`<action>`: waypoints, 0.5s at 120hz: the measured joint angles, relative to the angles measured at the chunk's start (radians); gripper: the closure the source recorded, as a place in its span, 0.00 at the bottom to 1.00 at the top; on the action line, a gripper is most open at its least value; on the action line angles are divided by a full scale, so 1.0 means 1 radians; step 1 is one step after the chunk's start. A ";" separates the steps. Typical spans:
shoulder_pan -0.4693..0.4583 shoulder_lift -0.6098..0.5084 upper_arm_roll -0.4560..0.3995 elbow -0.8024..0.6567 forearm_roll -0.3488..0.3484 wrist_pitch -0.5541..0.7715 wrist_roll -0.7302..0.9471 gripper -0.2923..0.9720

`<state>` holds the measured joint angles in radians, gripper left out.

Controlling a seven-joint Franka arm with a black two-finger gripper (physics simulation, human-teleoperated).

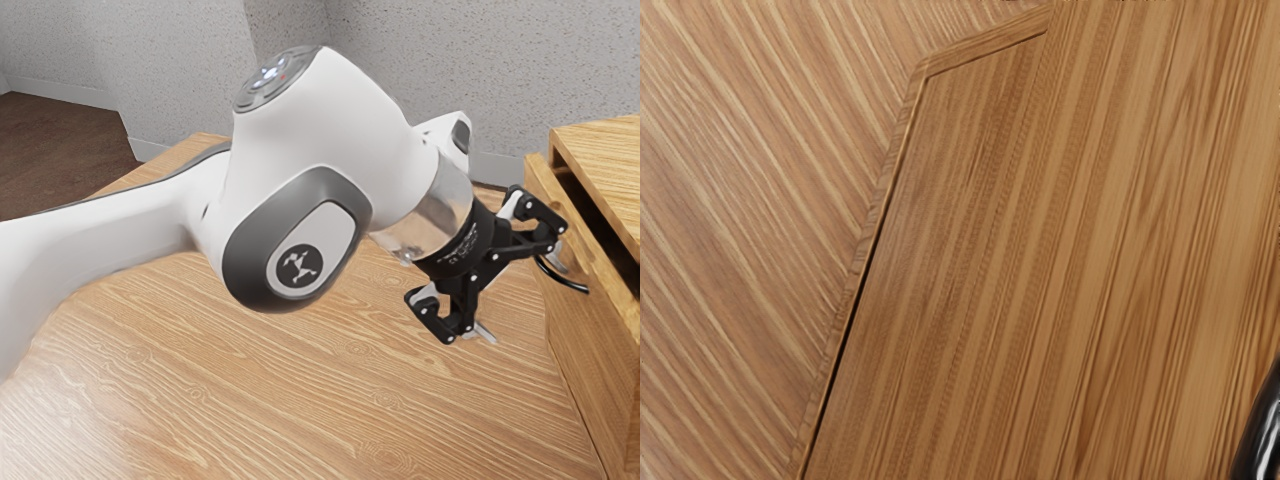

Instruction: Pull the drawer handle with one arm to open the drawer

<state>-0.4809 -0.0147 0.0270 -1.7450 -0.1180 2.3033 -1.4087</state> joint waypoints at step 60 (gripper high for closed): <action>-0.002 -0.131 0.060 -0.157 0.002 0.039 -0.001 0.23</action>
<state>-0.4830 -0.1462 0.0867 -1.9015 -0.1155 2.3426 -1.4093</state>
